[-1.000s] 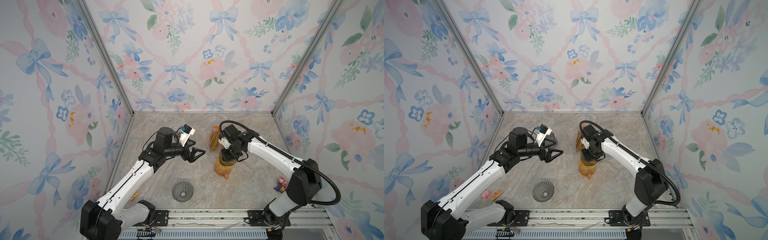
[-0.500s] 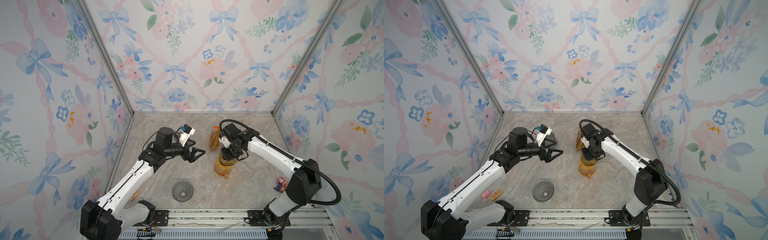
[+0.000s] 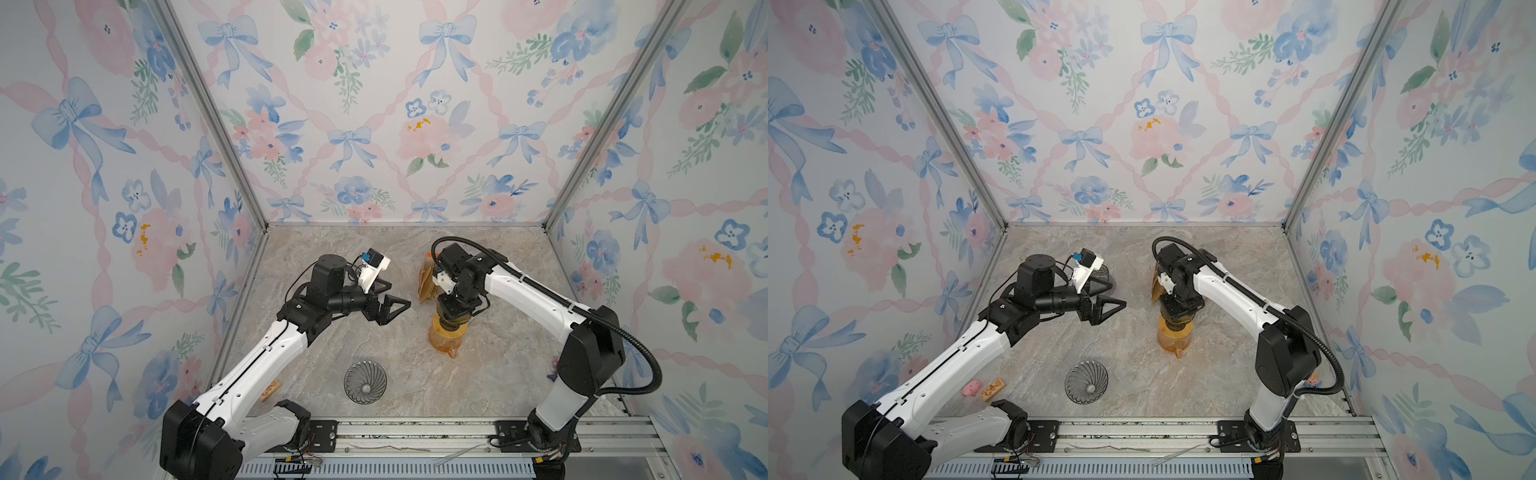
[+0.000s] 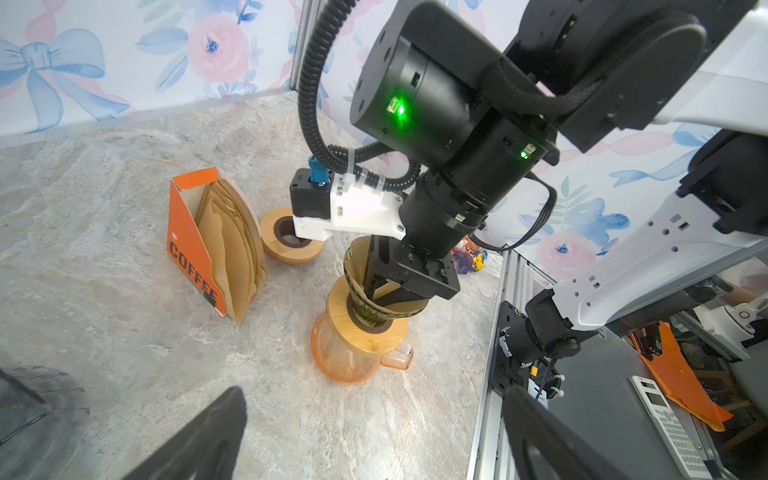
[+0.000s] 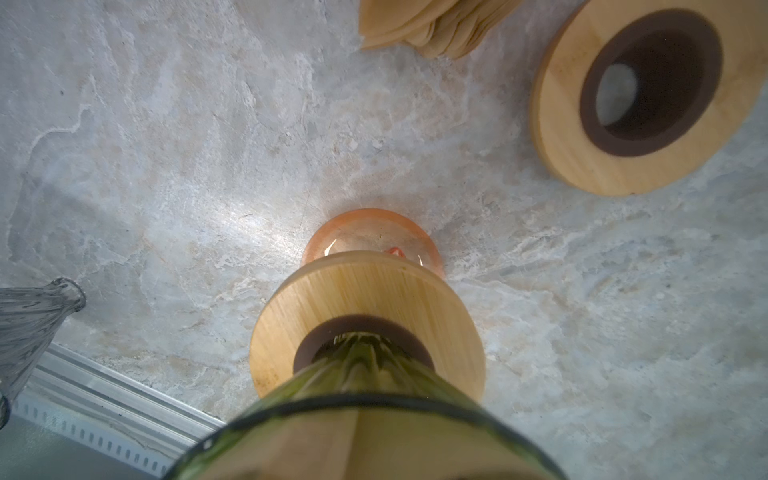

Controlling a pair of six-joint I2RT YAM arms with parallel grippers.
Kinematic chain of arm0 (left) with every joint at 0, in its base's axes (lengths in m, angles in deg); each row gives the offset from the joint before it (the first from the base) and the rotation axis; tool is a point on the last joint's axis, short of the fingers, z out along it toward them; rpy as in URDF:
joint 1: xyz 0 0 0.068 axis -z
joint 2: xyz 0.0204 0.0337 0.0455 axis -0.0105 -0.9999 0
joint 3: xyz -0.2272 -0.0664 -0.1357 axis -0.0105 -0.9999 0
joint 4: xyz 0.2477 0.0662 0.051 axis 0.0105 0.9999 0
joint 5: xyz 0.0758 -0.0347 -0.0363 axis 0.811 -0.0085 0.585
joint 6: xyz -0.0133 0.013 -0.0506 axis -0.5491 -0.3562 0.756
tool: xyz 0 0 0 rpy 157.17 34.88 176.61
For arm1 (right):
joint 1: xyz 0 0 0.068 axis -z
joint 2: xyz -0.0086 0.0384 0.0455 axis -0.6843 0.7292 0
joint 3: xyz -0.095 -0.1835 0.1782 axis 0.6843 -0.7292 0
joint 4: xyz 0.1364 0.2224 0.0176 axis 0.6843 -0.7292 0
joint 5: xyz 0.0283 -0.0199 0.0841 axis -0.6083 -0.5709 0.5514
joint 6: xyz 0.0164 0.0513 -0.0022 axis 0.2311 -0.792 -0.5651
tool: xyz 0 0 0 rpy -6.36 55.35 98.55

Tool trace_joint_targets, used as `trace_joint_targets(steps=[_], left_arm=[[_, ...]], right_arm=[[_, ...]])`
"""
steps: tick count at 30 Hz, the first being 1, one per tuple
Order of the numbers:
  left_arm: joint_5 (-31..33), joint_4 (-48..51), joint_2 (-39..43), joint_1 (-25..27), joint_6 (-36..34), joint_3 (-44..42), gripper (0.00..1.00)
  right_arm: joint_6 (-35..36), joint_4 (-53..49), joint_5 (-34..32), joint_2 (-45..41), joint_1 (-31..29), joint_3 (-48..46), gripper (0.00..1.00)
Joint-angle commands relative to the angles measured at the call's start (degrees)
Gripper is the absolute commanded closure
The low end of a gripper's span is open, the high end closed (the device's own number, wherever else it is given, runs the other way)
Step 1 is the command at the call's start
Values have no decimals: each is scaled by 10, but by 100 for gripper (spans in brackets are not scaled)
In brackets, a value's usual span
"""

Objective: Place the coffee filter in the dripper
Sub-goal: 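Press the filter down inside the dripper with the right gripper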

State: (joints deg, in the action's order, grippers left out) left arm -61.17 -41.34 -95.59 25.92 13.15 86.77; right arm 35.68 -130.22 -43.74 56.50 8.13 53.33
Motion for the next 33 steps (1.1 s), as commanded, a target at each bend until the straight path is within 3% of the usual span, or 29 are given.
trace_joint_targets(steps=[1, 33], left_arm=[[-9, -7, 5, -4, 5, -7, 2], [-11, -8, 8, -4, 5, -8, 2]], right_arm=[[9, -27, -10, 10, -7, 19, 71], [-17, -24, -60, -15, -45, -3, 73]])
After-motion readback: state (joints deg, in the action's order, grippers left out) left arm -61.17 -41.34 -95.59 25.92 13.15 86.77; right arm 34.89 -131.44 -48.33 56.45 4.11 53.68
